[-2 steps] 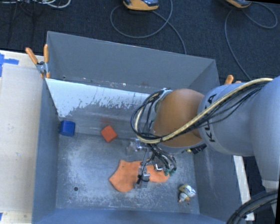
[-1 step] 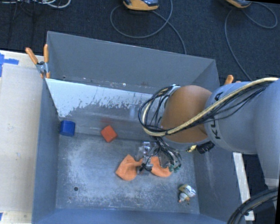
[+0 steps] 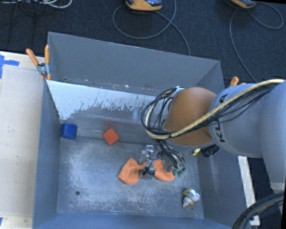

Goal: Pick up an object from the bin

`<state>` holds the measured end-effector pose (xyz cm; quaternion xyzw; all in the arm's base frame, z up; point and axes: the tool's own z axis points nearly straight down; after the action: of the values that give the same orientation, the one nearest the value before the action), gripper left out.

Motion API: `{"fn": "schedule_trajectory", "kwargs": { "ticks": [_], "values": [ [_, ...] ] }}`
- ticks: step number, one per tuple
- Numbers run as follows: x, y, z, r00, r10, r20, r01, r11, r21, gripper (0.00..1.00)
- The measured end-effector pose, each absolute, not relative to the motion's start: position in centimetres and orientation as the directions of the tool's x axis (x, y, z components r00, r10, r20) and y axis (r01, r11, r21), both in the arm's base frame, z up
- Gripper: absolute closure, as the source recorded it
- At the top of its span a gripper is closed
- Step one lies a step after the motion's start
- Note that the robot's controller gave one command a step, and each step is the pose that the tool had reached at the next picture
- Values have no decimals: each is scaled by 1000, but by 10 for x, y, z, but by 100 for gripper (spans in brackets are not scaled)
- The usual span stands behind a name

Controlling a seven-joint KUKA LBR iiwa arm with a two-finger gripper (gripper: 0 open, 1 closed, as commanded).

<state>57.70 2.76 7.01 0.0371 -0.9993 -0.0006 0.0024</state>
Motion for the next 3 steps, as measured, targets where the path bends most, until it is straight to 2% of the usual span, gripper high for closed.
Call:
{"fn": "schedule_trajectory", "kwargs": {
  "ticks": [1,2,3],
  "values": [
    [574,26,117,-998,-68,13,-68,998,1,100],
    [582,21,151,-998,-69,-2,-69,998,1,100],
    [575,33,179,-996,-91,19,-91,996,2,100]
  ]
}}
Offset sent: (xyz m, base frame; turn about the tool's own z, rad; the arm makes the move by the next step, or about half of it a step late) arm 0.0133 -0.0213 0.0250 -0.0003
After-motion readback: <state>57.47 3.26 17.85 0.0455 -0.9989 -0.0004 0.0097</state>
